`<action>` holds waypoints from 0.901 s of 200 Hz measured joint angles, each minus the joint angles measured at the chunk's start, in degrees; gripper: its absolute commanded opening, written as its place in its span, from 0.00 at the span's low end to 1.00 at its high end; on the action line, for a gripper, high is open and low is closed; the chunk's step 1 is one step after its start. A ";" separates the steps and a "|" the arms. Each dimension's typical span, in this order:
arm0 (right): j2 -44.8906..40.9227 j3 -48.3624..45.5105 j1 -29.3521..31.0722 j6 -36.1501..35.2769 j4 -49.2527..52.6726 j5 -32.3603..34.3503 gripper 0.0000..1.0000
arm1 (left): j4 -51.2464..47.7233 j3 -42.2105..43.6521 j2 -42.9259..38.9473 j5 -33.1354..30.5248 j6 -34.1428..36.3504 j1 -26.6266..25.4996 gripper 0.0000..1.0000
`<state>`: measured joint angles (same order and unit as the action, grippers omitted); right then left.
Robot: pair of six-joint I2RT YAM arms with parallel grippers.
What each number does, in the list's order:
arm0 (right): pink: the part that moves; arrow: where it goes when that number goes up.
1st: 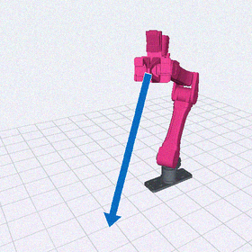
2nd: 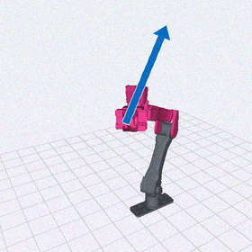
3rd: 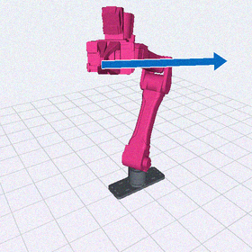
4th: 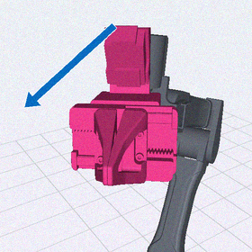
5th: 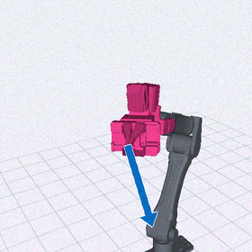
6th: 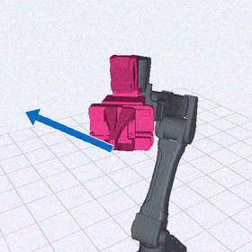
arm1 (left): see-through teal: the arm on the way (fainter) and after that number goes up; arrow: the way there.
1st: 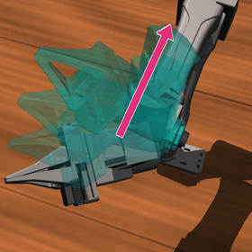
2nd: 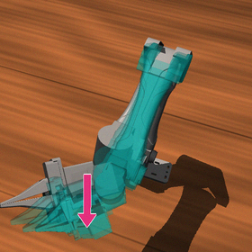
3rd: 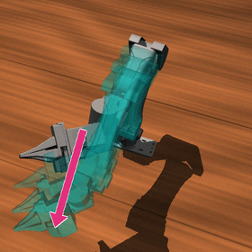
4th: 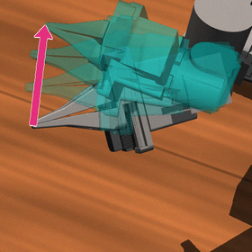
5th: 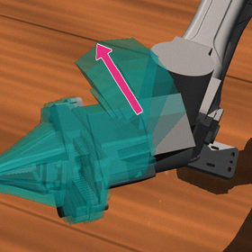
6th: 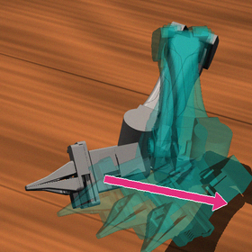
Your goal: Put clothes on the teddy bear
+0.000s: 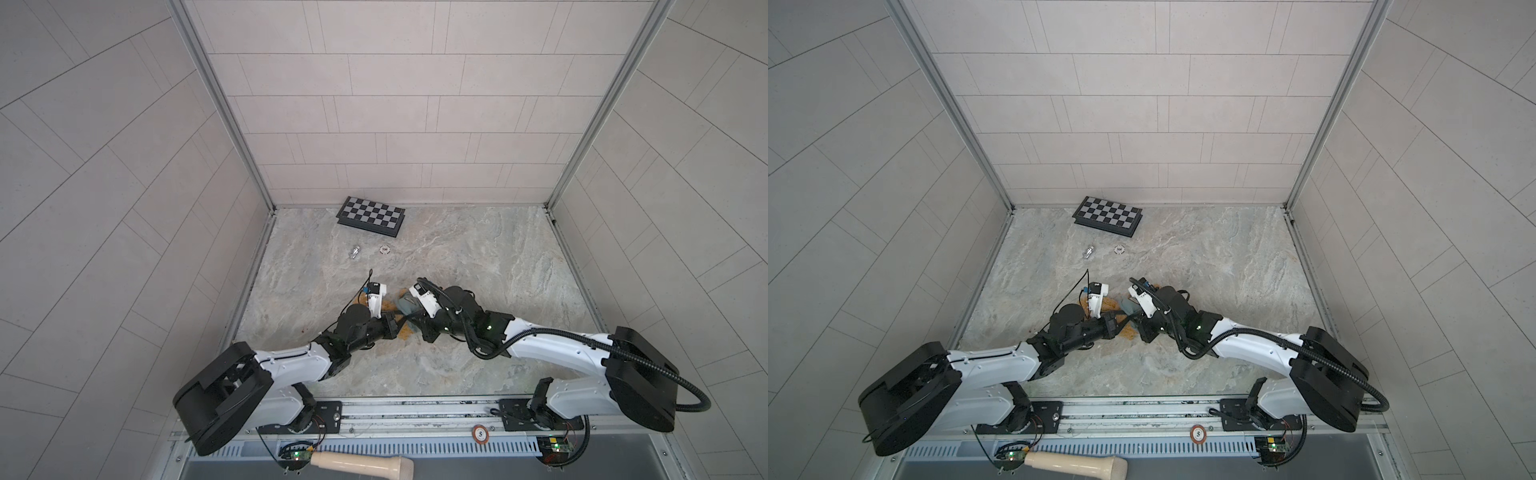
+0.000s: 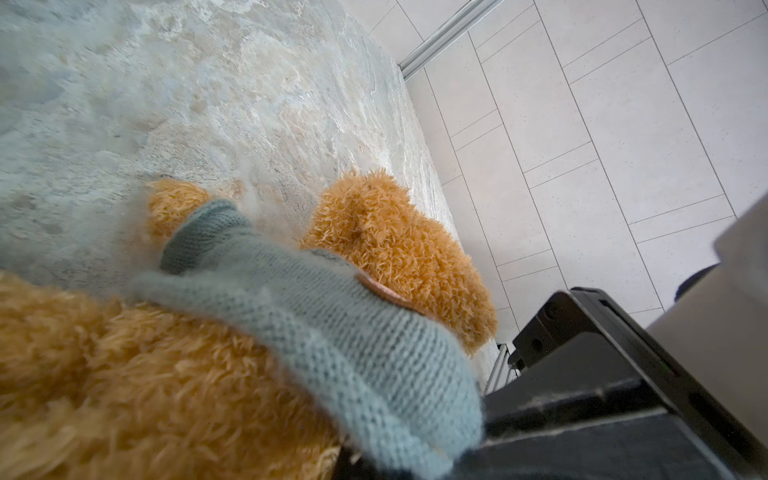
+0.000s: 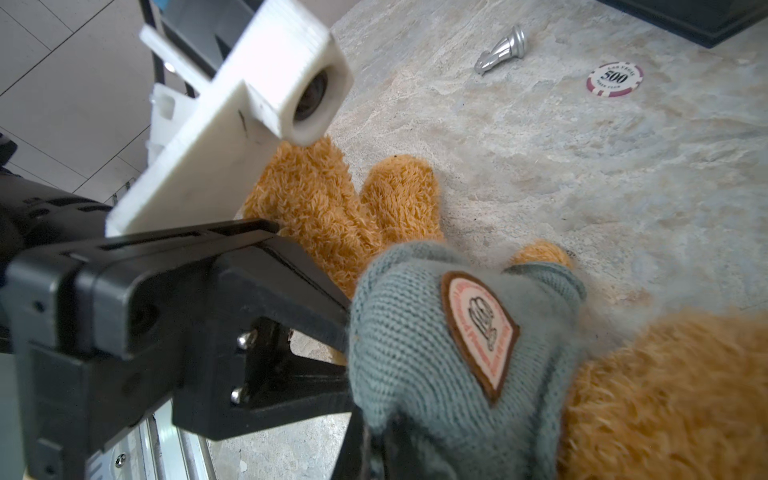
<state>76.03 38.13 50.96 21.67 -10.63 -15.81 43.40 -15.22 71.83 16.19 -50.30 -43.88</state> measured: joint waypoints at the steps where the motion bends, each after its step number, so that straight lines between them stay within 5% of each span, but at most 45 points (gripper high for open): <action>1: -0.02 -0.02 0.00 0.00 0.00 0.00 0.07 | 0.00 0.00 0.00 0.00 0.00 0.00 0.00; 28: -2.25 -0.15 0.20 -0.31 1.14 0.33 0.18 | -0.24 0.00 -0.72 -0.46 0.57 -0.02 0.00; 87: -5.51 2.64 1.86 -1.42 1.97 -2.01 0.07 | -0.42 -0.61 -1.09 2.95 5.35 -0.09 0.00; 118: -5.66 3.74 2.69 -1.46 4.13 0.02 0.40 | -0.37 -0.63 -0.55 4.70 6.78 -0.20 0.00; 133: -6.19 5.60 2.71 -2.29 8.37 3.52 0.45 | -0.17 -0.63 -0.44 5.01 6.84 -0.20 0.00; 153: -6.62 8.57 2.71 -2.82 13.31 8.15 0.45 | 1.03 -0.63 0.39 5.33 6.62 -0.20 0.00; 180: -5.97 10.93 2.99 -3.65 17.25 11.63 0.32 | 3.32 -0.61 2.03 5.55 5.95 -0.20 0.00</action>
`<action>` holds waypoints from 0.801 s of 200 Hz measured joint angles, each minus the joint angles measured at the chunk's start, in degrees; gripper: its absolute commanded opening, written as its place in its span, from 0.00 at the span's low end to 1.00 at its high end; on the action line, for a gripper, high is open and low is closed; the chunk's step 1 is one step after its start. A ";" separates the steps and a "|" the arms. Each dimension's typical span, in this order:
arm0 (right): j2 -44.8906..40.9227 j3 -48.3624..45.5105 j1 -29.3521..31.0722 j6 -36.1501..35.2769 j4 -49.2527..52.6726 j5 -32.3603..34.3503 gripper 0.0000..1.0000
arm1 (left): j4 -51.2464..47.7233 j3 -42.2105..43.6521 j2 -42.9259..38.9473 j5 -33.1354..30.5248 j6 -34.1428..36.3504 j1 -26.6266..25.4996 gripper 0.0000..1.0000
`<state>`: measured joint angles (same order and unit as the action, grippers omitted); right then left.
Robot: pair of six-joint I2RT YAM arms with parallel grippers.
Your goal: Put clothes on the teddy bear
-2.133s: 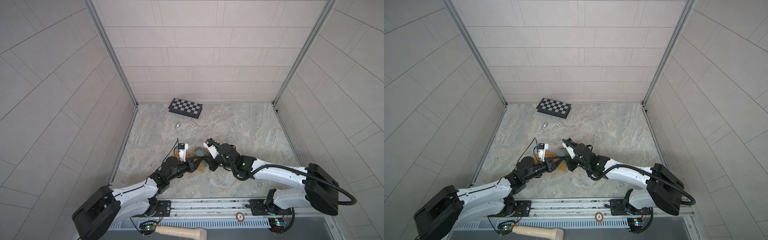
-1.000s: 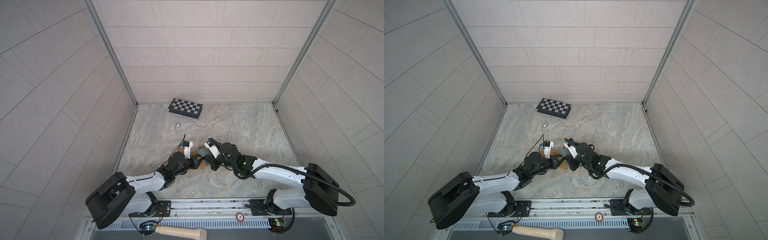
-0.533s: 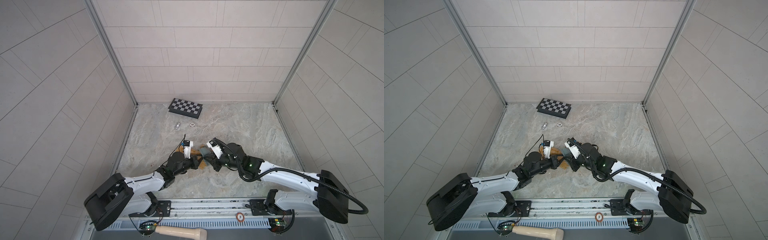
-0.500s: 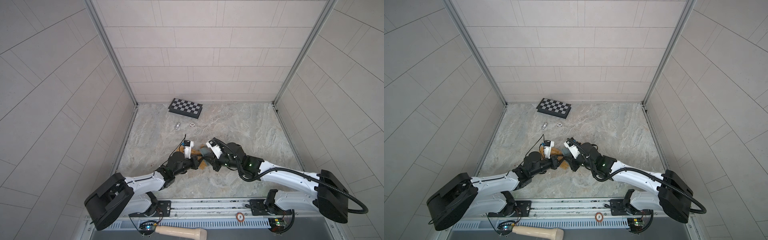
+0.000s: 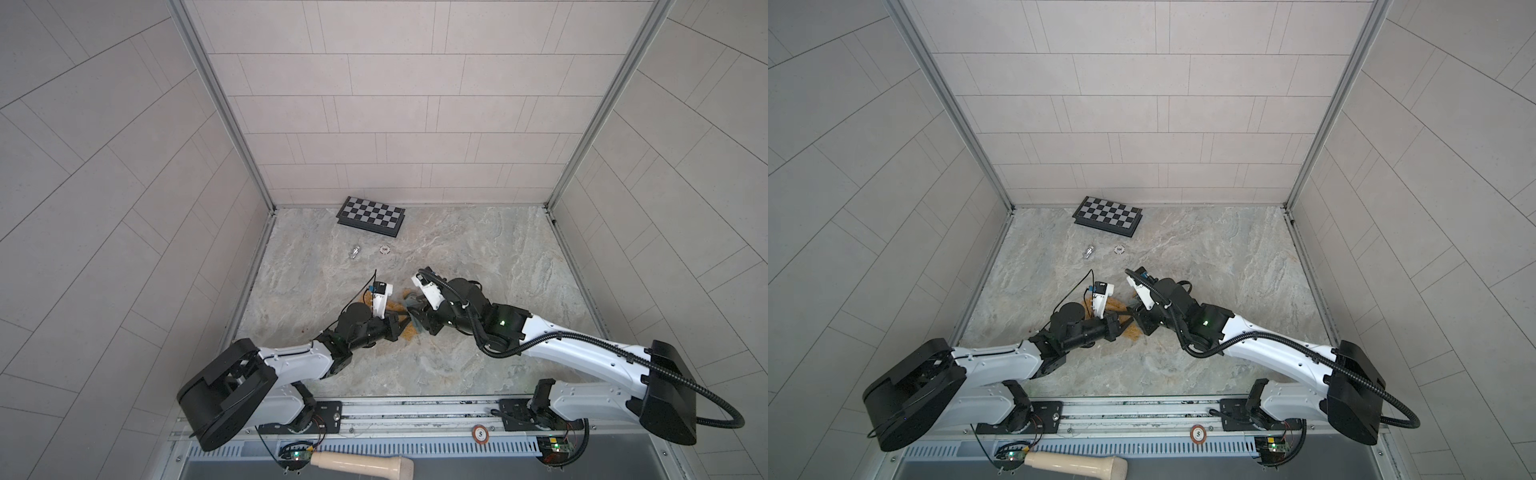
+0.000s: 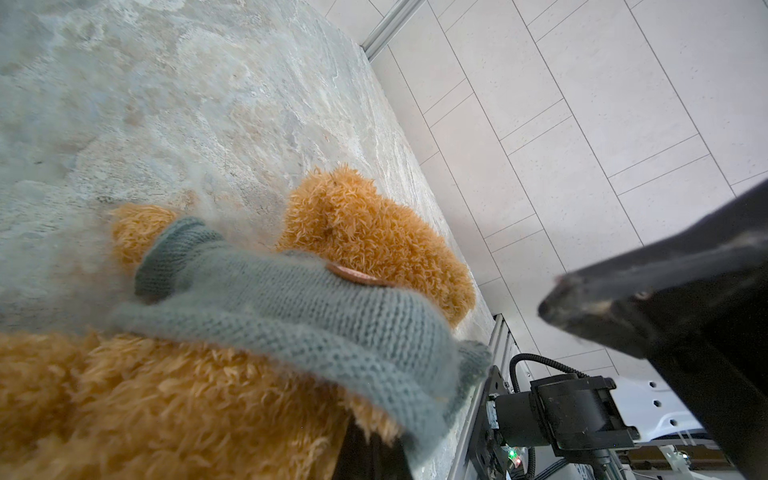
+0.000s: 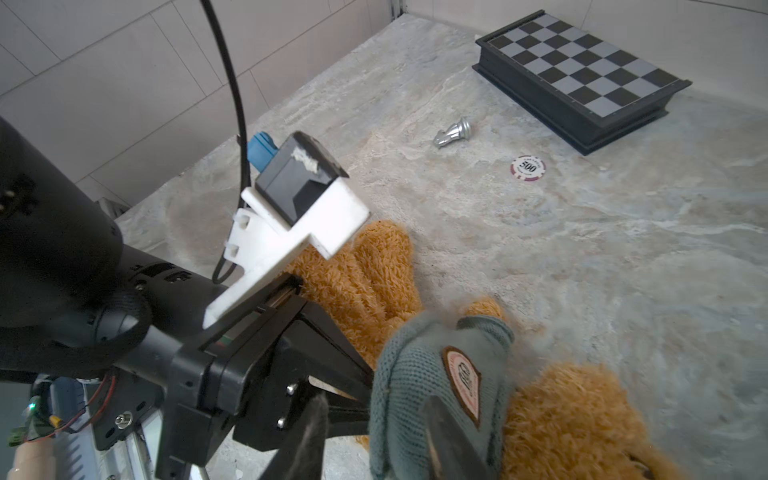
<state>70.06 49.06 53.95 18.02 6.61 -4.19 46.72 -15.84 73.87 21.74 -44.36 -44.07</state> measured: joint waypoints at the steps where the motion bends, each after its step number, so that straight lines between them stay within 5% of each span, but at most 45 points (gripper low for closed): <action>1: 0.04 0.04 0.00 -0.04 0.07 0.09 0.31 | 0.07 0.00 0.02 0.00 0.00 0.00 0.00; 47: 5.22 3.98 1.16 -1.33 4.00 2.47 0.25 | 2.60 0.35 0.52 0.13 -1.46 0.00 0.00; 111: 8.39 6.78 3.43 -2.14 8.61 8.61 0.36 | 3.13 0.37 0.74 0.15 -2.16 -0.09 0.00; 160: 9.97 8.00 3.91 -2.86 10.60 14.12 0.20 | 4.07 0.44 1.25 0.15 -2.32 -0.09 0.00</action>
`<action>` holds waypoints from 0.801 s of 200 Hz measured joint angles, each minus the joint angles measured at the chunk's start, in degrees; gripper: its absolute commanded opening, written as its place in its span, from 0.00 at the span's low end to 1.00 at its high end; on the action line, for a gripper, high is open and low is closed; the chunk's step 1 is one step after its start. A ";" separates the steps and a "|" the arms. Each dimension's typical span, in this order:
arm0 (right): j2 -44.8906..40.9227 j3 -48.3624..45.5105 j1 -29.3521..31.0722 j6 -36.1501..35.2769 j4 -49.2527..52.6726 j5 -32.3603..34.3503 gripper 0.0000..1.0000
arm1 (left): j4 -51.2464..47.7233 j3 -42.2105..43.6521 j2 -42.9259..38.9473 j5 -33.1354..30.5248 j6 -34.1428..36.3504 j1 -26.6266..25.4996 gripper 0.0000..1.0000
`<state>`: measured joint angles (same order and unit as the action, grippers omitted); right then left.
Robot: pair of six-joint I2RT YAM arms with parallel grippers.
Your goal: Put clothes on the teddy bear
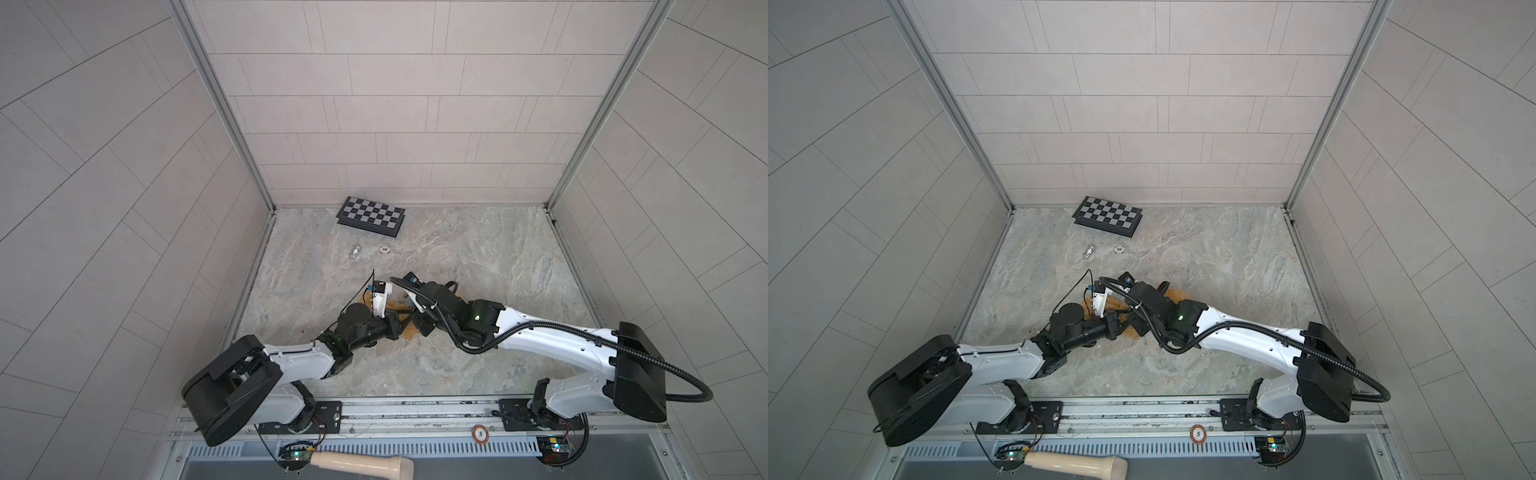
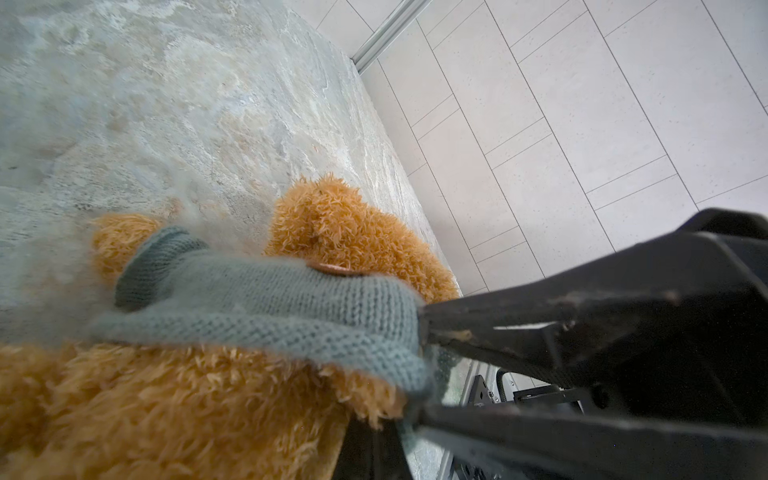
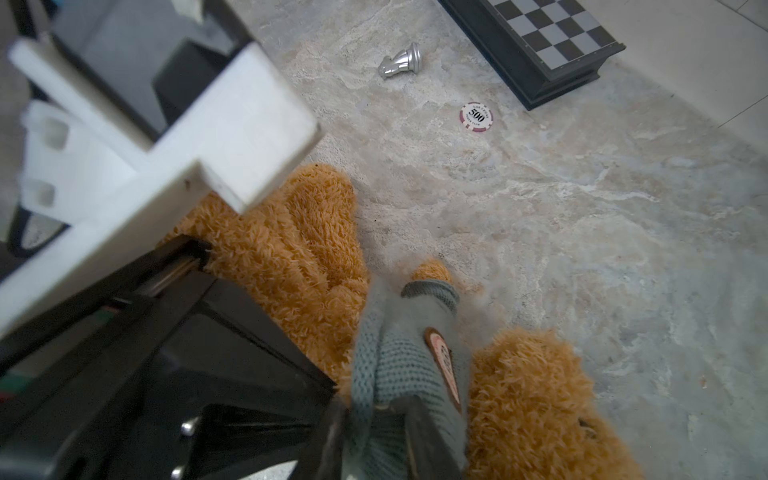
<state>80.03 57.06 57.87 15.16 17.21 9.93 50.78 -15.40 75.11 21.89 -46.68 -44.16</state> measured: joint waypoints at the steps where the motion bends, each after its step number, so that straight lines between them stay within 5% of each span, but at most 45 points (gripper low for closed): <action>1: 0.02 0.00 0.00 0.04 -0.02 0.04 0.20 | 0.00 0.00 0.00 0.00 0.00 0.00 0.00; 46: 0.24 0.04 0.11 -0.31 0.37 2.34 0.19 | 0.04 0.00 0.00 0.00 0.00 0.00 0.00; 65: 0.85 0.04 0.24 -0.74 0.35 2.78 0.00 | 0.00 0.07 -0.02 -0.02 -0.02 0.00 0.00; 87: 1.29 0.04 0.26 -0.50 0.52 3.15 0.00 | -0.17 0.68 -0.57 -0.33 -0.02 0.00 0.00; 137: -1.53 -1.38 0.22 0.17 0.35 2.84 0.00 | 1.73 1.95 -1.25 -0.33 -1.73 1.70 0.42; 160: -5.40 -3.63 0.22 0.35 -0.61 1.11 0.00 | 3.74 2.03 -1.18 -0.24 -3.48 2.21 0.46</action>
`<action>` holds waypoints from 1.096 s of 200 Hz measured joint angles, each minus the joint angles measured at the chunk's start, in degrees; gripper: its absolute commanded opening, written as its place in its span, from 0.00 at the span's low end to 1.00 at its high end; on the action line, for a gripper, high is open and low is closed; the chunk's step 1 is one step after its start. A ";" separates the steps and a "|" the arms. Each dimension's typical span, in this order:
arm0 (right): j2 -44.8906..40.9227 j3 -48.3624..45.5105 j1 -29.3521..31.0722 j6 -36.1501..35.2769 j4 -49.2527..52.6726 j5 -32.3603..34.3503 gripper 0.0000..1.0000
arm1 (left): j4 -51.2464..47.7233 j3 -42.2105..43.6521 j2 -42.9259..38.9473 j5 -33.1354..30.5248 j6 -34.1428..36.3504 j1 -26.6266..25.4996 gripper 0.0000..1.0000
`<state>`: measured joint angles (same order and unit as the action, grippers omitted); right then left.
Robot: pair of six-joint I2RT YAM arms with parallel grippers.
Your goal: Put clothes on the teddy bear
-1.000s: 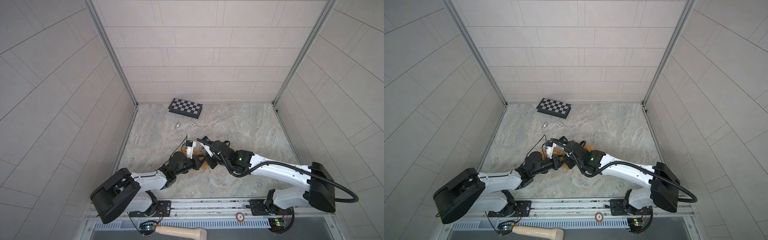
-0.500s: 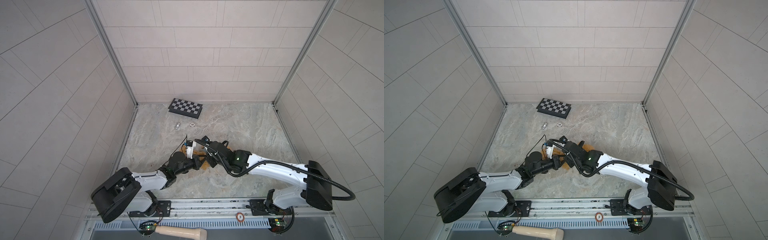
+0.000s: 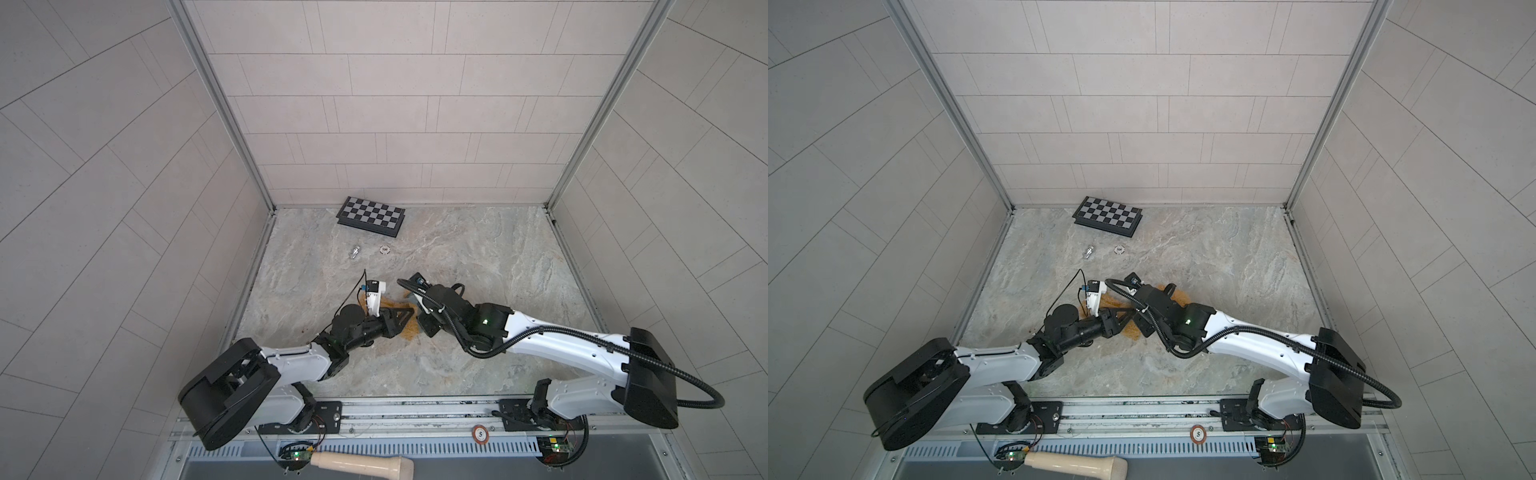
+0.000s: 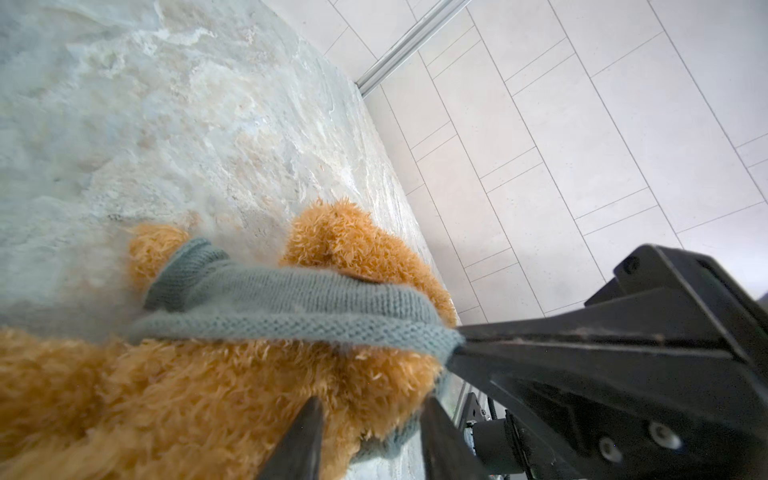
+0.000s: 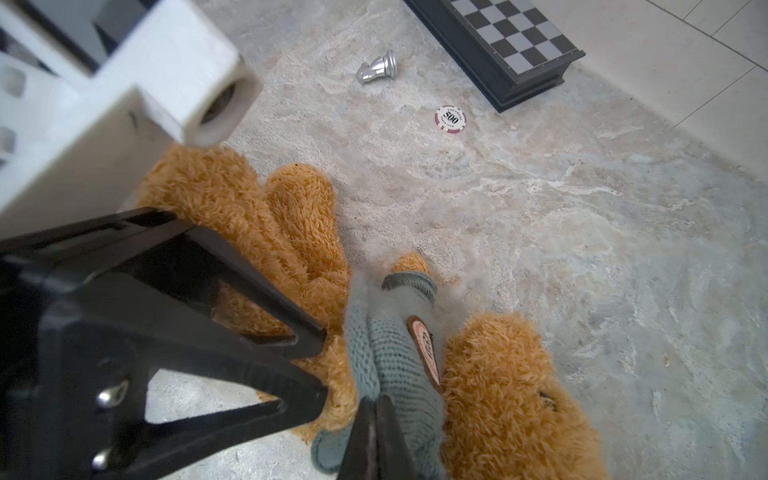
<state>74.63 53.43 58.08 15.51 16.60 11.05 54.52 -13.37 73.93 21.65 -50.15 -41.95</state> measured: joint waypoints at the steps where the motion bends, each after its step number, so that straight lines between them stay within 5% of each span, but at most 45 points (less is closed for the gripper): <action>1: -0.09 -0.07 0.00 0.00 -0.04 -0.07 0.00 | 0.07 0.00 0.00 -0.02 -0.11 0.02 0.46; 34: -2.01 -0.98 -0.20 0.11 -1.75 -3.65 0.00 | 2.51 -0.13 1.73 0.28 -1.40 0.09 0.40; 91: -1.99 -1.73 -0.35 0.63 -3.02 -6.16 0.00 | 4.39 -0.96 5.42 1.99 -2.54 -0.39 0.45; 156: -1.95 -2.16 -0.96 1.09 -3.37 -6.84 0.00 | 8.76 -3.50 10.95 4.15 -3.61 -1.73 0.00; 219: -3.23 -3.67 -4.24 2.75 -6.10 -12.63 0.00 | 9.99 -3.96 10.86 5.88 -2.25 -3.32 0.00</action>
<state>71.40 49.76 53.84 18.26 10.50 -1.58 64.51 -17.32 84.79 27.53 -52.40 -45.28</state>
